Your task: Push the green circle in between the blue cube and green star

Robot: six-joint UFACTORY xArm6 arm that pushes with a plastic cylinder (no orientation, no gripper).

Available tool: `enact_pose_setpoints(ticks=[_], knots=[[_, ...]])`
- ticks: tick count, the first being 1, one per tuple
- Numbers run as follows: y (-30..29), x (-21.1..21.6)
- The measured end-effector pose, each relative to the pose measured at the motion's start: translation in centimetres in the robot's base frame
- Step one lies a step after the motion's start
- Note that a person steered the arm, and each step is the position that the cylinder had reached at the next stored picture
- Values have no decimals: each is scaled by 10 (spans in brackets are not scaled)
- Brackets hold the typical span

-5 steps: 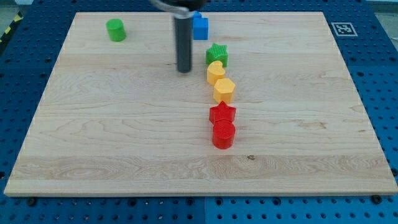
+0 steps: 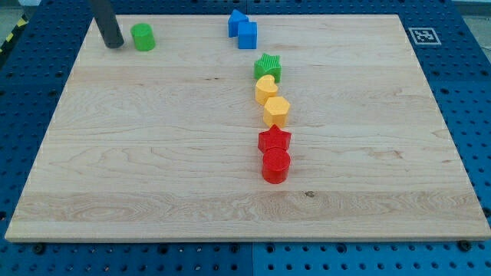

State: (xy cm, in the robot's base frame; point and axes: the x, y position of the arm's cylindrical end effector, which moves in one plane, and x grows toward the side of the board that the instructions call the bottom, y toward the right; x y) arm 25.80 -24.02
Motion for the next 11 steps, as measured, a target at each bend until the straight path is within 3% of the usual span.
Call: enact_pose_setpoints(ticks=[2, 6, 9, 11], knots=[[10, -3], [135, -1], [103, 21], [153, 21]])
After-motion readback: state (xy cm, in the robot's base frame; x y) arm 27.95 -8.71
